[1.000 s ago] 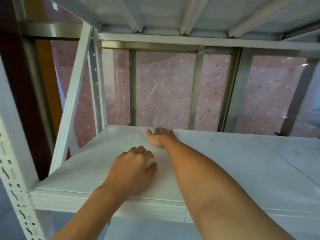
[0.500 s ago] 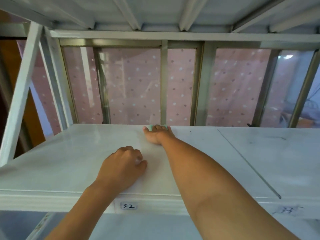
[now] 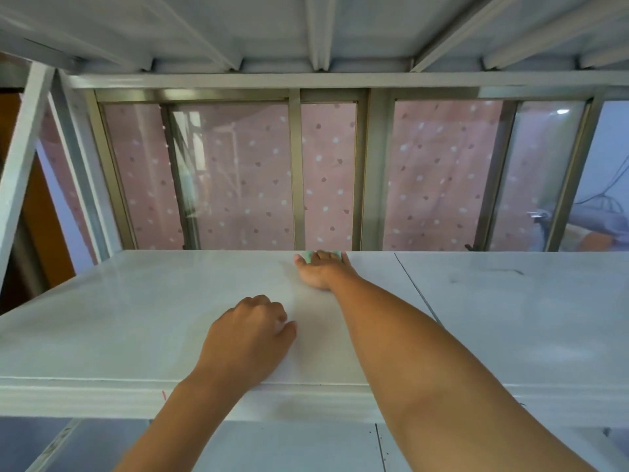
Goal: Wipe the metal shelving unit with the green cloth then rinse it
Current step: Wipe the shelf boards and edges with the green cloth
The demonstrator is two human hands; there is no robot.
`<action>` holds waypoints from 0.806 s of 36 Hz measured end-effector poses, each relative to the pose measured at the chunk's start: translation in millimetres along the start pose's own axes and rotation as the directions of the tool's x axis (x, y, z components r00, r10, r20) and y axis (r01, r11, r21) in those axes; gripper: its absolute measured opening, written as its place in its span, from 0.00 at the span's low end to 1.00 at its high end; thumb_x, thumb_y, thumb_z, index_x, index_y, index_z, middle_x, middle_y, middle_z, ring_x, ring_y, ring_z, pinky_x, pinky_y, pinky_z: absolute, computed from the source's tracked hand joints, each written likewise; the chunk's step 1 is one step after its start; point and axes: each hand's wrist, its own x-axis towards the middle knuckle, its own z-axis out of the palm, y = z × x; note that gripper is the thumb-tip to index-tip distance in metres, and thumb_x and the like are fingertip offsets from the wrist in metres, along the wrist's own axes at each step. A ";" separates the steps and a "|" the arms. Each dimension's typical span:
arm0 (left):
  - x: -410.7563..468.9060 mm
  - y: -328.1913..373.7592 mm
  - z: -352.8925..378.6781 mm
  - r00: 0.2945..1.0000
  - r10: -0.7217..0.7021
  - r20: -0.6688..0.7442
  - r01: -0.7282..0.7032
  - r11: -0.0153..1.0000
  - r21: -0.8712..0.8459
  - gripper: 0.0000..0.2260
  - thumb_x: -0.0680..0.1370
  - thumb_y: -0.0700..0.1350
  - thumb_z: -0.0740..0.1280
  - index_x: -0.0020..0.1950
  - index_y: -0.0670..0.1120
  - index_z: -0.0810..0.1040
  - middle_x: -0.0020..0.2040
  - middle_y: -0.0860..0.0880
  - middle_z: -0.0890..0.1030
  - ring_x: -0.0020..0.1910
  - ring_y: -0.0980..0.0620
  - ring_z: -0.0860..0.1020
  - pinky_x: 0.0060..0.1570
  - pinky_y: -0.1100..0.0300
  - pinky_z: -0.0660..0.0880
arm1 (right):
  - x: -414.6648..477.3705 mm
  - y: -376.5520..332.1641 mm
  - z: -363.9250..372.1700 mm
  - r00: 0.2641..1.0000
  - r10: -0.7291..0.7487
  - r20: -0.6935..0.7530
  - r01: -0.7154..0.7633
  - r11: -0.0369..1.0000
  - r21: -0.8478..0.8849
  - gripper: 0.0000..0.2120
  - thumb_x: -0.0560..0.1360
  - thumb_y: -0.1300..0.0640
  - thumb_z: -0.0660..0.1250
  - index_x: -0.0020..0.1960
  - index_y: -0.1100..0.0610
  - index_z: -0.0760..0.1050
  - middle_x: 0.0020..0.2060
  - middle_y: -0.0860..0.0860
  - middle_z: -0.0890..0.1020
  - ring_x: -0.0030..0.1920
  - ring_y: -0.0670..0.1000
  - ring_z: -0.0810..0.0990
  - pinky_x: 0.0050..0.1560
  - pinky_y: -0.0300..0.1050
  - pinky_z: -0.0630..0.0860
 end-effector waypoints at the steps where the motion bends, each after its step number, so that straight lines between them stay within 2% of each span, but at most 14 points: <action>1: 0.4 4.8 0.2 1.000 0.017 -0.004 -0.017 1.000 -0.017 0.14 0.79 0.58 0.60 0.51 0.53 0.82 0.51 0.55 0.79 0.51 0.52 0.77 0.47 0.57 0.76 | -0.7 2.2 -0.2 1.000 0.004 -0.002 -0.004 1.000 -0.002 0.37 0.79 0.33 0.34 0.81 0.54 0.45 0.80 0.53 0.49 0.80 0.55 0.45 0.77 0.54 0.36; 6: -0.9 31.1 2.5 0.992 0.127 -0.028 -0.128 0.989 -0.067 0.14 0.79 0.57 0.61 0.56 0.53 0.82 0.54 0.55 0.79 0.53 0.51 0.77 0.49 0.57 0.76 | -2.9 15.1 -3.6 0.999 0.038 -0.005 -0.038 0.999 -0.011 0.39 0.78 0.32 0.34 0.81 0.54 0.46 0.80 0.53 0.49 0.80 0.55 0.45 0.77 0.55 0.37; 9: -3.9 41.4 6.5 0.984 0.178 -0.031 -0.179 0.983 -0.048 0.14 0.80 0.56 0.59 0.51 0.50 0.81 0.50 0.53 0.78 0.51 0.50 0.77 0.46 0.56 0.75 | -7.0 22.7 -4.6 0.999 0.053 -0.014 -0.053 0.998 -0.016 0.39 0.78 0.32 0.34 0.81 0.55 0.46 0.80 0.53 0.49 0.80 0.55 0.45 0.77 0.55 0.37; 12: -7.0 48.5 10.8 0.974 0.226 -0.011 -0.226 0.973 -0.035 0.14 0.80 0.56 0.58 0.42 0.48 0.74 0.46 0.52 0.75 0.48 0.49 0.76 0.40 0.58 0.68 | -13.4 32.9 -7.1 0.997 0.071 -0.030 -0.072 0.997 -0.022 0.40 0.78 0.32 0.34 0.81 0.55 0.46 0.80 0.53 0.50 0.80 0.55 0.46 0.77 0.54 0.38; 14: -5.9 52.6 13.8 0.971 0.239 -0.017 -0.239 0.970 -0.046 0.13 0.80 0.56 0.58 0.41 0.49 0.70 0.46 0.52 0.75 0.48 0.50 0.75 0.40 0.58 0.68 | -18.0 40.5 -9.6 0.996 0.083 -0.037 -0.084 0.996 -0.026 0.39 0.78 0.32 0.34 0.81 0.56 0.46 0.80 0.54 0.50 0.79 0.55 0.46 0.77 0.55 0.39; 18: -0.1 65.6 21.7 0.964 0.261 -0.050 -0.264 0.961 -0.085 0.13 0.79 0.57 0.60 0.44 0.51 0.79 0.44 0.55 0.76 0.45 0.52 0.77 0.40 0.57 0.75 | -21.7 56.1 -11.3 0.996 0.082 -0.048 -0.084 0.995 -0.050 0.39 0.78 0.33 0.34 0.81 0.57 0.46 0.80 0.54 0.50 0.79 0.55 0.47 0.77 0.55 0.38; 23: 2.4 93.1 30.0 0.959 0.281 -0.042 -0.284 0.955 -0.089 0.13 0.78 0.57 0.61 0.44 0.51 0.80 0.43 0.54 0.76 0.43 0.51 0.77 0.39 0.56 0.75 | -18.1 76.9 -12.4 0.997 0.060 -0.044 -0.063 0.996 -0.059 0.37 0.80 0.35 0.34 0.81 0.56 0.46 0.80 0.54 0.50 0.79 0.55 0.47 0.77 0.55 0.38; 29: 9.3 130.2 40.7 0.974 0.224 -0.031 -0.226 0.971 -0.082 0.13 0.79 0.57 0.61 0.46 0.51 0.80 0.44 0.54 0.76 0.44 0.51 0.76 0.40 0.57 0.74 | -18.5 101.5 -19.6 0.998 0.050 -0.023 -0.052 0.994 -0.094 0.36 0.80 0.36 0.34 0.81 0.56 0.45 0.80 0.54 0.49 0.80 0.54 0.46 0.77 0.55 0.36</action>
